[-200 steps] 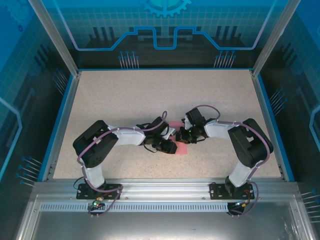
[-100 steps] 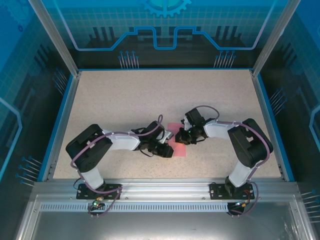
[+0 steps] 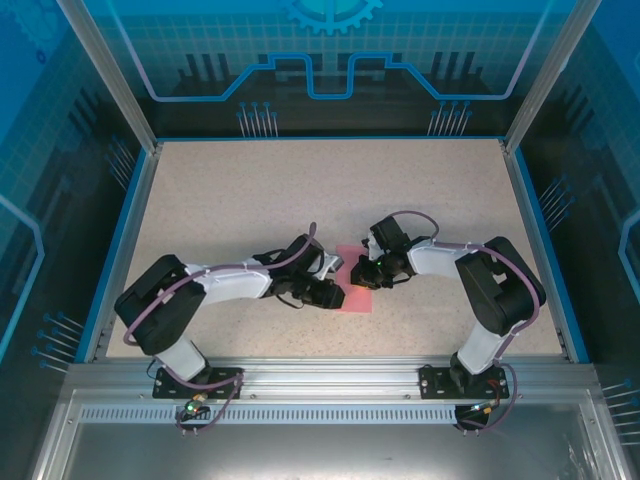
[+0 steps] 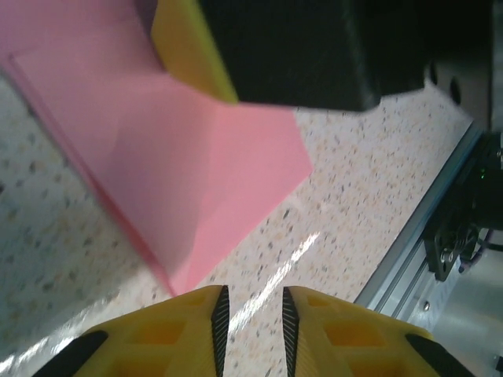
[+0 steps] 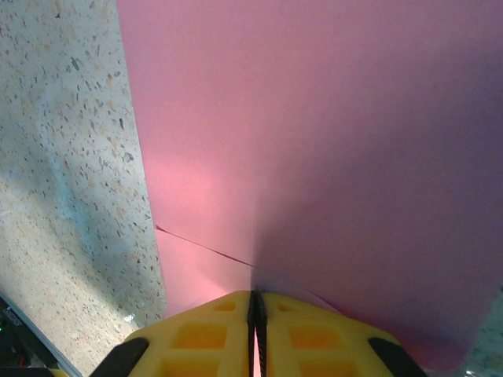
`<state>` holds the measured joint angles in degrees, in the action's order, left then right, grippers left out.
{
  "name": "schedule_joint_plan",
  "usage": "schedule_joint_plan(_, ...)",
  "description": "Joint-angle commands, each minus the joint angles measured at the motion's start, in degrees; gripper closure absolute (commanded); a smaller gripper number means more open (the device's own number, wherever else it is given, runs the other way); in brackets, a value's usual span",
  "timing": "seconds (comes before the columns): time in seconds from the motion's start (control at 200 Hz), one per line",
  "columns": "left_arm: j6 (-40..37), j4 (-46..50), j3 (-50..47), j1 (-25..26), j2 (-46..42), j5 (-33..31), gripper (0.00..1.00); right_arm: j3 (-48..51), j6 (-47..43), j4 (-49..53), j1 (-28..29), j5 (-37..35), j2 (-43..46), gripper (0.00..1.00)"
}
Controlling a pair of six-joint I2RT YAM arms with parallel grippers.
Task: Fold a paper plane with a square sheet of paper (fold left side to right side)
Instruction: Fold the triangle a second time at the center of the table.
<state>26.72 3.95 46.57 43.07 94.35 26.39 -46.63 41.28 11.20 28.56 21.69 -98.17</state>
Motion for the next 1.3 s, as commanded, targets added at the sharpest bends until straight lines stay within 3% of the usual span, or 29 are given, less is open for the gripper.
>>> schedule_joint_plan(0.0,0.00,-0.35,2.24,-0.15,4.02,1.63,0.73,-0.98,-0.85,1.76,0.18,-1.27,-1.24,0.88)
schedule_joint_plan(0.285,-0.65,0.99,2.49,0.18,8.57,-1.16,0.73,-0.31,-1.58,-1.10,0.16,0.05,2.72,0.88)
schedule_joint_plan(0.48,-1.46,4.77,1.91,1.26,9.35,-5.97,0.75,-1.27,-5.96,5.41,-0.07,-1.55,8.54,0.90)
schedule_joint_plan(0.62,-1.58,6.13,1.94,1.76,9.65,-8.21,0.76,1.12,-6.35,5.73,0.57,1.46,9.55,0.92)
schedule_joint_plan(0.91,-2.28,9.06,3.29,2.54,10.06,-11.38,0.77,2.63,-5.59,2.52,3.94,3.35,6.16,0.93)
schedule_joint_plan(1.295,-2.46,10.60,3.64,2.83,10.34,-12.83,0.77,-0.60,-7.94,5.58,4.58,-0.18,0.78,0.93)
